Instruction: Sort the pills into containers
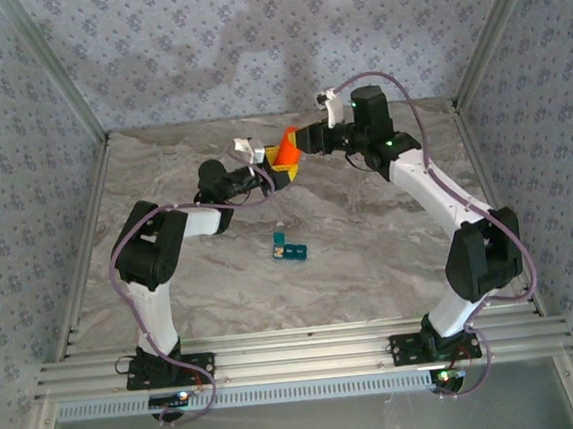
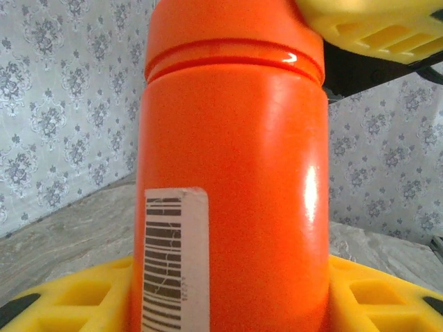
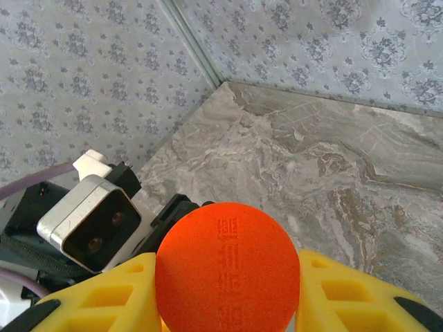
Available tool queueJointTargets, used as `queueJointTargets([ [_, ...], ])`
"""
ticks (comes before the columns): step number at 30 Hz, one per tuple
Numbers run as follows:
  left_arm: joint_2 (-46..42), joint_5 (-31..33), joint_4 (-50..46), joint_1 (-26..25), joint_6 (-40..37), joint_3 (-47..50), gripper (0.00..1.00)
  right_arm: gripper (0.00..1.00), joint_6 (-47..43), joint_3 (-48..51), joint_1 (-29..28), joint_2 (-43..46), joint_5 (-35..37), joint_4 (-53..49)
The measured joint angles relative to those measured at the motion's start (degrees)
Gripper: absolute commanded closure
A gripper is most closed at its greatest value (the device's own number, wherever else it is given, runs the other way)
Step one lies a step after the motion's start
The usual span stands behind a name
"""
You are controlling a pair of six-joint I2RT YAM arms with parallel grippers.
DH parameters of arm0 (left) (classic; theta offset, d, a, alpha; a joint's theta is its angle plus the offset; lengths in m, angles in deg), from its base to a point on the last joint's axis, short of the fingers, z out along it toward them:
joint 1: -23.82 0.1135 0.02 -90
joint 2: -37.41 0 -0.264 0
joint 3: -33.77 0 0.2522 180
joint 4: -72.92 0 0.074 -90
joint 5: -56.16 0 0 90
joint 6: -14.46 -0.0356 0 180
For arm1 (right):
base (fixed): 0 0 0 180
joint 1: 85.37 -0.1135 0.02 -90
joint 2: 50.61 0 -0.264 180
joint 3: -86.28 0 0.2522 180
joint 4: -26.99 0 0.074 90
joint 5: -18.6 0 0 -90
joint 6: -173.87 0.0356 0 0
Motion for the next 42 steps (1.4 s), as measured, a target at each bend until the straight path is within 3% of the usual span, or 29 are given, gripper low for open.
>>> queueJointTargets([
  [4,0.28,0.52,0.33,0.46,1.09,0.0,1.0,0.73,6.51,2.93,-1.97,0.57,5.95,5.22],
  [12,1.33,0.9,-0.9,1.44,1.49,0.66,1.0,0.73,24.28,12.13,-9.46,2.4,27.76,18.56],
  [15,1.33,0.98,-0.98,1.51,1.49,0.66,1.0,0.69,28.76,13.31,-11.58,2.49,30.16,21.53],
  [17,1.33,1.01,-0.85,1.42,1.49,0.66,1.0,0.61,30.08,13.29,-12.0,2.51,30.03,22.03],
  [19,1.33,0.98,-0.72,1.31,1.49,0.66,1.0,0.41,30.4,13.25,-11.43,2.56,28.5,21.68],
  [21,1.33,0.98,-0.46,1.11,1.49,0.66,1.0,0.32,29.79,13.27,-10.23,2.75,26.14,20.41],
  [25,1.27,0.94,-0.09,0.55,1.38,0.66,1.0,0.2,26.05,14.01,-6.73,5.29,21.79,17.46],
  [32,1.27,0.5,-0.02,0.57,1.01,0.63,1.0,0.2,12.31,14.25,-1.6,10.91,13.49,13.84],
  [42,1.27,-1.22,-0.07,0.57,1.01,0.57,1.0,0.2,-3.98,-0.76,-1.33,2.49,2.78,0.39],
])
